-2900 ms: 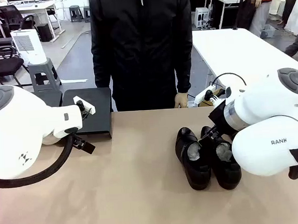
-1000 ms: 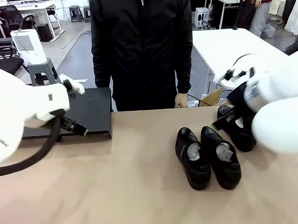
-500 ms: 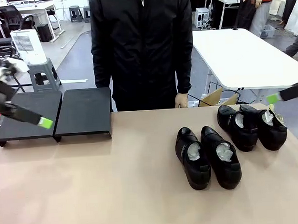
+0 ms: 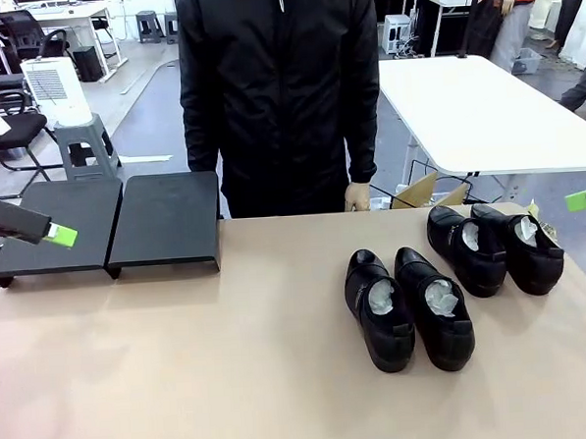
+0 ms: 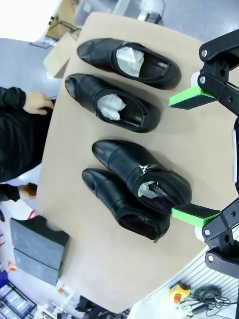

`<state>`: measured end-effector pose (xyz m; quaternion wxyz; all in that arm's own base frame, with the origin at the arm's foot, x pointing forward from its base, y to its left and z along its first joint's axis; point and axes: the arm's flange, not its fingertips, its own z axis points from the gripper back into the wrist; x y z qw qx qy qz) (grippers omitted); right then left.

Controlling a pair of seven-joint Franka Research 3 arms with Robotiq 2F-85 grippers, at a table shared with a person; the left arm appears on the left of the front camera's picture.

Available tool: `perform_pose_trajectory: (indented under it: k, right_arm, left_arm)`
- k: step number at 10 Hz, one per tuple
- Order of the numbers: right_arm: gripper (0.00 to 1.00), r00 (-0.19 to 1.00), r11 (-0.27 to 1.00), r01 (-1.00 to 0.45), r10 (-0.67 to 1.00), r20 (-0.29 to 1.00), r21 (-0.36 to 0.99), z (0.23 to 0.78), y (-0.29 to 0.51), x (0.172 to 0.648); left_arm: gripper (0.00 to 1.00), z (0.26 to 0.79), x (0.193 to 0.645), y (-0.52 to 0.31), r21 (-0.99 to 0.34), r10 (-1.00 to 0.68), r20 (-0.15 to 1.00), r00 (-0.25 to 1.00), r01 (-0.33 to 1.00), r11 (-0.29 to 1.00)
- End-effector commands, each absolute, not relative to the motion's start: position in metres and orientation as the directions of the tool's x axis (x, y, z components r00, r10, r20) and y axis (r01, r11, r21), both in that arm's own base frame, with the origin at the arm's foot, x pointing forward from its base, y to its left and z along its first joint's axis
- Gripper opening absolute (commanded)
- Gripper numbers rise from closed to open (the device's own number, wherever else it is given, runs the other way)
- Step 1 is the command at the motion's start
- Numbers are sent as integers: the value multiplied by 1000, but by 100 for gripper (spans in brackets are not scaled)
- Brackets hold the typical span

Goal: Organize the shoes by placing them on the stand.
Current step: Pick up one Shoe and place it in the middle of the table.

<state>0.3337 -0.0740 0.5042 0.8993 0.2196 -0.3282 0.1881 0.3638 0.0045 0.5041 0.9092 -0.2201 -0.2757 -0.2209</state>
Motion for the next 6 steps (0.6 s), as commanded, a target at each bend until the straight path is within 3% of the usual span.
perform_pose_trajectory:
  k: [1,6]
  right_arm:
    - [100,692,812,-521,222,687,262,494,-71,331]
    - [100,714,833,-482,194,673,271,504,-74,334]
  left_arm:
    - [100,504,368,-2,-281,-306,609,732,559,780]
    - [100,504,364,5,-278,-280,599,750,523,805]
